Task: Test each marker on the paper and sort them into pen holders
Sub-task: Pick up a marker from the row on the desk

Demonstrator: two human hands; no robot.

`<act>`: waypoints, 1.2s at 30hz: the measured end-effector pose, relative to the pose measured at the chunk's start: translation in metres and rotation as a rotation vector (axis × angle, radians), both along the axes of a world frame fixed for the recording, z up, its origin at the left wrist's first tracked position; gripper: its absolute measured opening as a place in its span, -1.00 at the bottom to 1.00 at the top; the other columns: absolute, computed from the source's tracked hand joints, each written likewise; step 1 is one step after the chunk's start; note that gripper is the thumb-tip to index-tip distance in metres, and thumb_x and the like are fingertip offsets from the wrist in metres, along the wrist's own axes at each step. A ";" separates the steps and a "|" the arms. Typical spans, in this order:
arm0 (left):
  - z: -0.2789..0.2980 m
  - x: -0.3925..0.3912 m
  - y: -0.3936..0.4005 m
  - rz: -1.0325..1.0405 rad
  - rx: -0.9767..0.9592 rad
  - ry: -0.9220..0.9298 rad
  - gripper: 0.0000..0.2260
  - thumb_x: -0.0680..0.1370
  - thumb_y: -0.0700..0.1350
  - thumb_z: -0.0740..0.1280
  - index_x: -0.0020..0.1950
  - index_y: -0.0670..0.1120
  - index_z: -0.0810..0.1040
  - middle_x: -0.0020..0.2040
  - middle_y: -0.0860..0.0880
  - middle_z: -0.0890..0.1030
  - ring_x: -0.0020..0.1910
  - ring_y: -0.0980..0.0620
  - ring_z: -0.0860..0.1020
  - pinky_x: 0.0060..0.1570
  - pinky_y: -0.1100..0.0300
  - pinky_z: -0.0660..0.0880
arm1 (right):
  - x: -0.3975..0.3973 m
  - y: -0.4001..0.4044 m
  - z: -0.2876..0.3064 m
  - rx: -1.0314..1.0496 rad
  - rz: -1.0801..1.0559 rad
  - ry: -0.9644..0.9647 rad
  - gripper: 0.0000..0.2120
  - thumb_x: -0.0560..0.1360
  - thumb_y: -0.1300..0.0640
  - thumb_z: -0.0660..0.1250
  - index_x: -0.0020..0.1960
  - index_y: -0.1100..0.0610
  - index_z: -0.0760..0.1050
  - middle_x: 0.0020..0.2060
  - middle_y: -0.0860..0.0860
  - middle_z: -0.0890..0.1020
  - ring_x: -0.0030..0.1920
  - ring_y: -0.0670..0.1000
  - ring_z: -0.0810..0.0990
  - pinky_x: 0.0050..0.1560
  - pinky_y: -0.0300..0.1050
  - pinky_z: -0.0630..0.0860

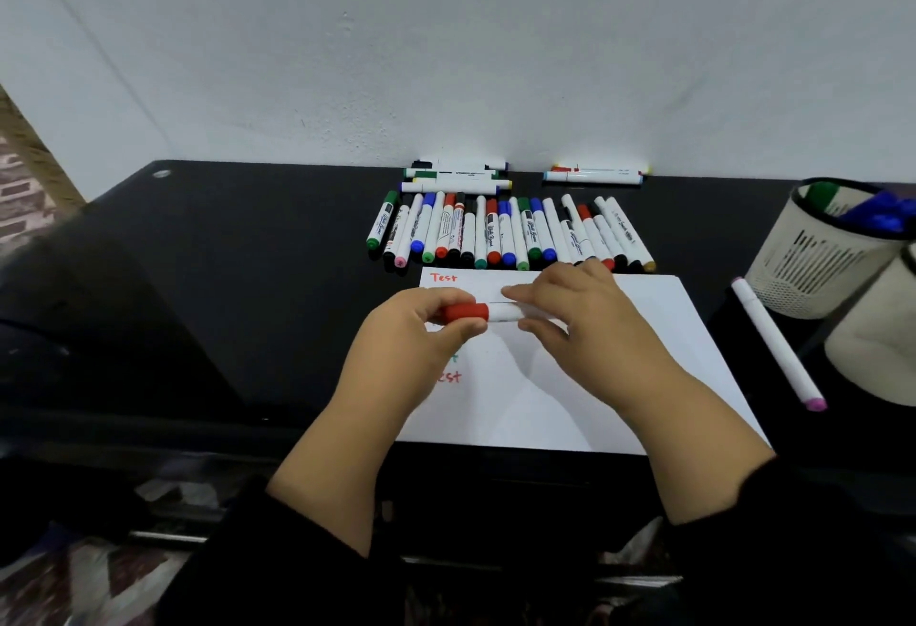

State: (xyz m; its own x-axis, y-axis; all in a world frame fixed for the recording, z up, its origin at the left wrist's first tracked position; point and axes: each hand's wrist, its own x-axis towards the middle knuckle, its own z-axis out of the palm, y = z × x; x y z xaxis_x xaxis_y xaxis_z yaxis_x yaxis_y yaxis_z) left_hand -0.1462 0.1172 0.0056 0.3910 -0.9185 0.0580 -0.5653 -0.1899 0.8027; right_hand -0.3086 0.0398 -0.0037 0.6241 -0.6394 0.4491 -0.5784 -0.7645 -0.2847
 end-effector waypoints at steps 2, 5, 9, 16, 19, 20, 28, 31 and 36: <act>0.004 -0.010 0.001 -0.017 -0.016 0.045 -0.80 0.47 0.01 0.39 0.09 0.13 0.56 -0.12 0.22 0.49 -0.23 0.24 0.46 -0.38 0.47 0.37 | -0.002 0.003 0.004 0.000 -0.031 0.069 -0.70 0.52 0.19 0.34 0.25 0.08 0.55 0.04 0.04 0.56 0.00 0.04 0.37 -0.08 -0.18 0.33; 0.010 -0.023 -0.004 -0.072 -0.042 0.034 -0.74 0.48 0.00 0.39 0.17 0.10 0.55 -0.12 0.25 0.48 -0.18 0.29 0.43 -0.17 0.38 0.41 | -0.011 0.002 0.009 0.058 -0.099 0.079 -0.73 0.56 0.17 0.26 0.26 0.08 0.48 0.12 0.00 0.47 0.12 0.03 0.41 0.02 -0.14 0.41; 0.019 -0.035 -0.020 -0.160 -0.015 0.046 -0.63 0.52 0.05 0.33 0.33 0.11 0.45 0.13 0.21 0.51 0.07 0.27 0.43 0.00 0.25 0.37 | -0.034 -0.006 0.025 0.096 -0.267 -0.055 -0.79 0.56 0.21 0.24 0.19 0.14 0.44 0.09 0.00 0.46 0.04 0.02 0.49 -0.05 -0.16 0.46; 0.009 -0.077 -0.072 -0.297 0.102 -0.068 -0.52 0.56 0.14 0.23 0.46 0.10 0.26 0.45 0.07 0.31 0.39 0.06 0.31 0.25 0.20 0.27 | -0.098 -0.029 0.067 0.213 -0.579 -0.427 -0.93 0.55 0.16 0.19 0.00 0.03 0.32 -0.14 0.04 0.54 -0.23 -0.03 0.52 -0.30 -0.16 0.42; -0.001 -0.095 -0.092 -0.363 0.109 -0.180 -0.43 0.54 0.16 0.24 0.50 0.07 0.18 0.50 0.05 0.22 0.45 0.06 0.22 0.35 0.17 0.20 | -0.116 -0.035 0.073 0.195 -0.607 -0.510 -0.91 0.55 0.18 0.17 -0.01 0.00 0.31 -0.12 0.06 0.57 -0.20 0.05 0.58 -0.18 -0.04 0.52; -0.005 -0.099 -0.099 -0.384 0.114 -0.204 -0.41 0.54 0.17 0.25 0.51 0.06 0.15 0.50 0.05 0.20 0.46 0.07 0.19 0.37 0.16 0.18 | -0.121 -0.037 0.074 0.188 -0.601 -0.536 -0.89 0.55 0.20 0.17 -0.02 0.00 0.30 -0.11 0.07 0.57 -0.19 0.06 0.58 -0.15 -0.02 0.53; -0.037 -0.097 -0.127 -0.435 0.226 -0.420 -0.32 0.53 0.23 0.21 0.54 -0.01 0.07 0.53 0.09 0.07 0.50 0.10 0.05 0.43 0.17 0.03 | -0.147 -0.062 0.075 0.146 -0.697 -0.484 -0.95 0.59 0.24 0.13 0.00 0.11 0.31 -0.20 -0.06 0.39 -0.29 -0.12 0.43 -0.37 -0.31 0.31; -0.044 -0.096 -0.129 -0.409 0.204 -0.409 -0.32 0.51 0.25 0.23 0.53 0.00 0.11 0.52 0.11 0.10 0.49 0.11 0.07 0.43 0.17 0.05 | -0.150 -0.073 0.077 0.188 -0.761 -0.400 -0.88 0.62 0.19 0.12 0.14 0.16 0.33 -0.12 -0.01 0.42 -0.19 -0.02 0.47 -0.28 -0.21 0.32; -0.049 -0.095 -0.129 -0.399 0.174 -0.426 -0.31 0.50 0.28 0.21 0.52 0.01 0.12 0.52 0.12 0.11 0.48 0.12 0.09 0.43 0.17 0.07 | -0.152 -0.091 0.081 0.243 -0.814 -0.260 -0.75 0.62 0.09 0.14 0.23 0.19 0.35 -0.02 0.06 0.51 -0.07 0.02 0.51 -0.15 -0.12 0.40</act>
